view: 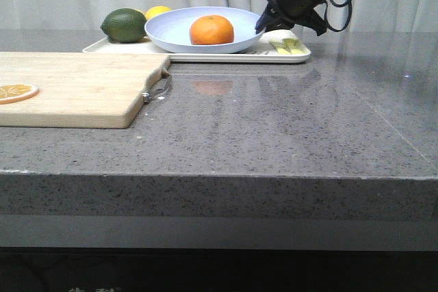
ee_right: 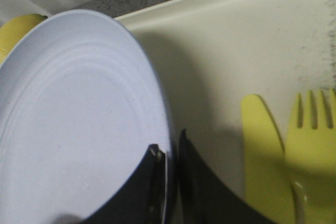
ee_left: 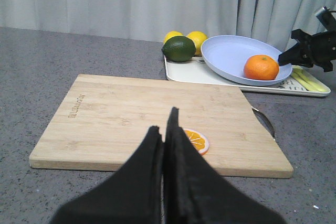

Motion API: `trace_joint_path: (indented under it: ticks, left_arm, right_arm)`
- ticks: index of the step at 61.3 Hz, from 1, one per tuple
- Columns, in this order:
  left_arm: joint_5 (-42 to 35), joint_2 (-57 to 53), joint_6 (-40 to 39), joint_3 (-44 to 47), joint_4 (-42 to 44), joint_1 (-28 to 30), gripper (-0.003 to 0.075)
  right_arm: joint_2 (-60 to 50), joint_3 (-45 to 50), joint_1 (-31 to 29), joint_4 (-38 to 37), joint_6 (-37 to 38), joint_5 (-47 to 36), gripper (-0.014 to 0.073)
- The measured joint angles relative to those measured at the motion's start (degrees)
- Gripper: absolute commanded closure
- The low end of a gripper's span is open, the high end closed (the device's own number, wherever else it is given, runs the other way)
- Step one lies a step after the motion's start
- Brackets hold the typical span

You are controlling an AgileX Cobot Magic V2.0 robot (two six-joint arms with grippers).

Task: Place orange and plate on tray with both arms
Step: 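Carry the plate with orange farther away and lower onto the white tray, then open the right gripper and lift it off the plate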

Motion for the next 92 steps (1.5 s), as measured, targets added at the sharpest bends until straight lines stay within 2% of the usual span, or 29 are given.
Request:
trace_joint_path:
  ticks: [10,21,33,50,54,58,72,82,92]
  left_arm:
    - [0.0,0.0,0.0,0.0,0.0,0.0,0.0738]
    - [0.0,0.0,0.0,0.0,0.0,0.0,0.0738]
    - [0.0,0.0,0.0,0.0,0.0,0.0,0.0738]
    - [0.0,0.0,0.0,0.0,0.0,0.0,0.0738]
    - [0.0,0.0,0.0,0.0,0.0,0.0,0.0738]
    - [0.0,0.0,0.0,0.0,0.0,0.0,0.0738]
    - [0.0,0.0,0.0,0.0,0.0,0.0,0.0738]
    - [0.0,0.0,0.0,0.0,0.0,0.0,0.0738]
    - [0.0,0.0,0.0,0.0,0.0,0.0,0.0738]
  right_arm:
    - [0.0,0.0,0.0,0.0,0.0,0.1,0.0470]
    - [0.0,0.0,0.0,0.0,0.0,0.5,0.0321]
    - [0.0,-0.1,0.0,0.0,0.0,0.7,0.0209]
    - [-0.8,-2.5,-0.6,-1.2,0.0,5.4,0.0197]
    - [-1.7,-3.2,-1.3,-2.9,0.0,8.0,0.0221]
    - [-3.0,-3.9,-1.9,-4.2,0.0,10.3,0.0289]
    - [-7.9,-5.0,-4.3,-6.9,0.0,20.4,0.0673]
    - [-10.5,-5.0,-4.9,-9.1,0.0,26.6,0.0657]
    - [-13.9,-5.0,-4.9,-14.4,-0.2,31.6,0.0657]
